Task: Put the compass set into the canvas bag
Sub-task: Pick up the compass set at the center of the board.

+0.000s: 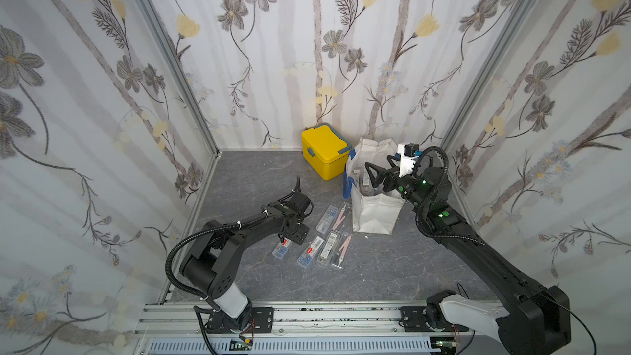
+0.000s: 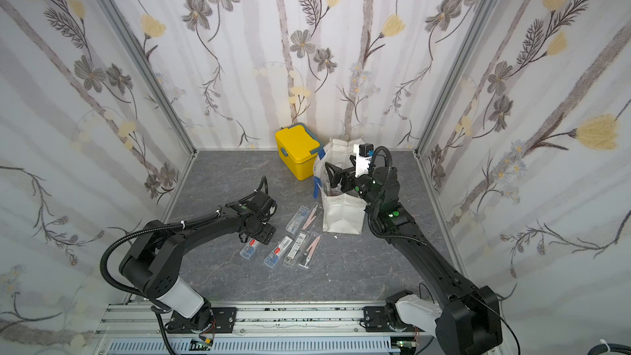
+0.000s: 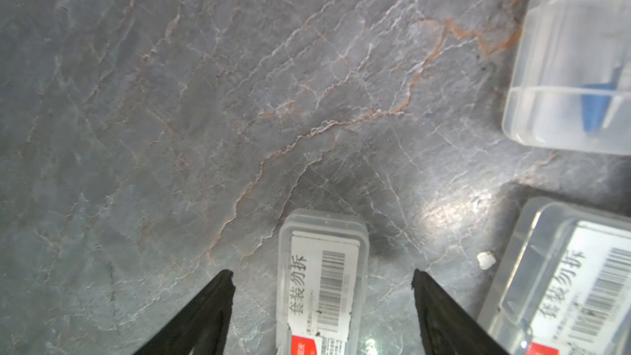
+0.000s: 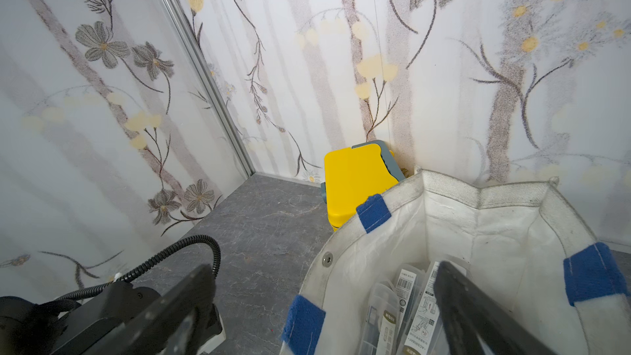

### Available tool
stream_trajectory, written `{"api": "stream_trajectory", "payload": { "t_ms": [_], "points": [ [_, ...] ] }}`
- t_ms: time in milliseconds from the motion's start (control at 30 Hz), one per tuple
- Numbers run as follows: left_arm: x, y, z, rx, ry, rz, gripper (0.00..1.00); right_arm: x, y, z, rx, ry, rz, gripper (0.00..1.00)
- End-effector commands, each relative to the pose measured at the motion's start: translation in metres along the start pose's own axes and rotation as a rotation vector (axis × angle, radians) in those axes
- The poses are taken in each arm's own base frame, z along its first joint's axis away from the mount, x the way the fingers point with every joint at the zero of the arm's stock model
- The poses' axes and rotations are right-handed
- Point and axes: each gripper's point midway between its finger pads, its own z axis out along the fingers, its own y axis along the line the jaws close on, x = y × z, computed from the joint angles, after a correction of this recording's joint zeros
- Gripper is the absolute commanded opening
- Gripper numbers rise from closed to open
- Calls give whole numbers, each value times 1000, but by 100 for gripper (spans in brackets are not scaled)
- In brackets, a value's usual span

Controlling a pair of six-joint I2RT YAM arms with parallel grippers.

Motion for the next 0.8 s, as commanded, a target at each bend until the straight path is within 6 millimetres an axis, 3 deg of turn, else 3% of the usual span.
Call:
{"api": "stream_trajectory", "payload": {
  "t_ms": [0, 400, 767],
  "points": [
    [4, -1, 0, 7, 20, -7, 78, -10, 2, 1, -4, -31, -1, 100],
    [20, 8, 18, -23, 134, -32, 72, -11, 6, 2, -9, -33, -6, 100],
    [24, 6, 24, -13, 168, -16, 48, -14, 7, 4, -9, -40, -14, 100]
  ]
}}
